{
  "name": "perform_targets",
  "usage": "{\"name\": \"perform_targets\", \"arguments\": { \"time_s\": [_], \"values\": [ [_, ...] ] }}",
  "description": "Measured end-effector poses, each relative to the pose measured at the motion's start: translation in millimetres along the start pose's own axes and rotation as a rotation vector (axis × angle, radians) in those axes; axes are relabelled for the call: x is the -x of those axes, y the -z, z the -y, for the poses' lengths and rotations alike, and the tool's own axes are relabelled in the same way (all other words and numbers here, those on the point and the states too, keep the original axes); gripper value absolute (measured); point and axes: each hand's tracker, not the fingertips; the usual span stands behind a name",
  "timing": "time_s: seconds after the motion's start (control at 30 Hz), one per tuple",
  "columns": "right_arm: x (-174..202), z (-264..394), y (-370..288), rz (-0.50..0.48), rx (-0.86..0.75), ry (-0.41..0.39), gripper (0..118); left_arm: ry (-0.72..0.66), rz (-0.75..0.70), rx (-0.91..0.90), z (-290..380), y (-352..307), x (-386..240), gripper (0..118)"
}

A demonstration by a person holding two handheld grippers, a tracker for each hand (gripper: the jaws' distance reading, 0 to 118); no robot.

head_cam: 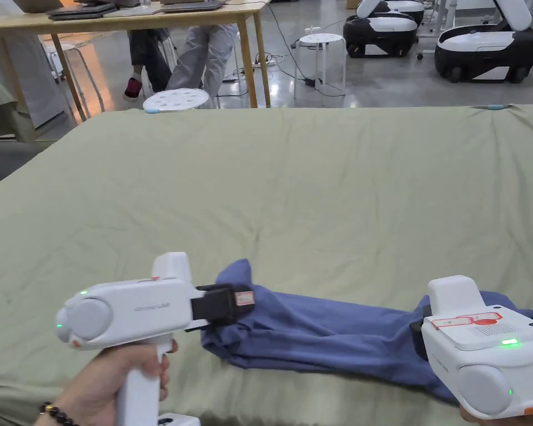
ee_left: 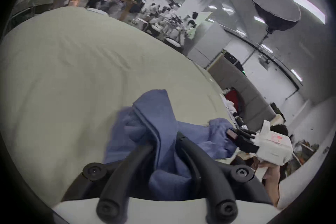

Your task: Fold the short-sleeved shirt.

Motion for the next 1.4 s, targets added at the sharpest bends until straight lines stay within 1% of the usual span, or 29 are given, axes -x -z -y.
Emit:
{"name": "perform_targets", "arguments": {
  "time_s": [0.07, 0.1, 0.23, 0.27, 0.33, 0.37, 0.43, 0.47, 0.5, 0.53, 0.57, 0.6, 0.63, 0.67, 0.73, 0.77, 0.8, 0.83, 0.87, 0.9, 0.93, 0.97, 1.03, 1.13, 1.27, 1.4],
  "values": [
    [-4.0, 1.5, -1.2, 0.008, -0.001, 0.007, 0, 0.025, 0.019, 0.052, 7.0, 30.9, -14.8, 7],
    [-5.8, 1.9, -1.5, 0.018, -0.002, 0.013, 0, 0.034, 0.010, 0.087, 9.7, 49.2, -10.3, 7],
    [-12.3, 2.0, -2.2, 0.046, -0.002, 0.013, 0, -0.006, -0.007, 0.144, 26.9, 95.5, -5.1, 8],
    [-13.9, 1.9, -2.0, 0.047, -0.001, 0.018, 0, 0.002, -0.038, 0.155, 31.1, 101.7, -2.9, 9],
    [-15.6, 2.2, -2.2, 0.051, -0.003, 0.024, 0, -0.008, -0.024, 0.134, 36.6, 105.4, 4.1, 16],
    [-15.6, 2.3, -2.1, 0.055, -0.003, 0.021, 0, -0.023, 0.012, 0.109, 35.9, 102.1, 6.3, 21],
    [-15.7, 2.1, -1.8, 0.057, -0.003, 0.020, 0, -0.041, 0.047, 0.116, 32.0, 96.0, 4.3, 41],
    [-15.8, 2.1, -1.6, 0.054, -0.002, 0.023, 0, -0.040, 0.059, 0.118, 29.3, 93.1, 1.5, 54],
    [-15.6, 2.0, -1.0, 0.054, -0.001, 0.023, 0, -0.035, 0.073, 0.118, 26.7, 86.7, -5.5, 59],
    [-13.9, 1.5, -0.7, 0.054, 0.000, 0.020, 0, -0.024, 0.077, 0.118, 22.4, 81.5, -10.8, 59],
    [-13.2, 1.3, -0.5, 0.053, 0.000, 0.018, 0, -0.014, 0.080, 0.115, 18.1, 75.2, -15.2, 74],
    [-12.7, 1.2, -0.5, 0.050, 0.000, 0.018, 0, 0.001, 0.080, 0.100, 13.3, 67.2, -18.6, 95],
    [-12.0, 0.9, -0.9, 0.045, 0.000, 0.018, 0, 0.021, 0.080, 0.060, 9.1, 56.4, -23.5, 109],
    [-11.0, 0.5, -1.2, 0.041, -0.001, 0.015, 0, 0.036, 0.089, 0.021, 4.3, 46.3, -23.3, 117],
    [-9.4, 0.4, -2.0, 0.036, -0.003, 0.012, 0, 0.041, 0.085, -0.039, -6.3, 26.0, -17.4, 118],
    [-8.7, 0.4, -2.5, 0.034, -0.005, 0.013, 0, 0.031, 0.070, -0.043, -9.3, 17.8, -14.0, 118],
    [-8.4, 0.5, -1.7, 0.030, -0.005, 0.013, 0, 0.001, 0.049, -0.045, -12.7, 9.6, -7.3, 110],
    [-7.9, 0.6, -2.0, 0.026, -0.006, 0.014, 0, -0.011, 0.049, -0.052, -14.7, 3.4, -0.1, 95],
    [-7.4, 0.7, -2.5, 0.024, -0.008, 0.015, 0, -0.016, 0.042, -0.066, -15.0, -1.3, 8.0, 69],
    [-6.8, 0.8, -2.8, 0.022, -0.009, 0.014, 0, -0.017, 0.017, -0.075, -13.3, -2.4, 13.0, 12],
    [-6.7, 0.6, -2.6, 0.020, -0.009, 0.014, 0, -0.027, -0.056, -0.084, -10.9, -4.9, 19.9, 2],
    [-6.5, 0.7, -2.6, 0.018, -0.009, 0.014, 0, -0.040, -0.078, -0.065, -9.1, -5.7, 24.9, 0],
    [-6.2, 1.1, -2.7, 0.018, -0.008, 0.013, 0, -0.043, -0.052, -0.012, -0.6, -1.6, 32.0, 0],
    [-6.6, 1.2, -2.2, 0.020, -0.005, 0.014, 0, -0.045, -0.019, -0.007, 9.3, 5.2, 26.9, 0],
    [-7.7, 1.1, -2.0, 0.024, -0.004, 0.015, 0, -0.029, 0.053, 0.040, 17.2, 38.4, 9.6, 0],
    [-9.4, 1.5, -4.1, 0.035, 0.000, 0.016, 0, 0.005, 0.038, 0.114, 27.5, 87.1, -5.2, 0]
  ]
}}
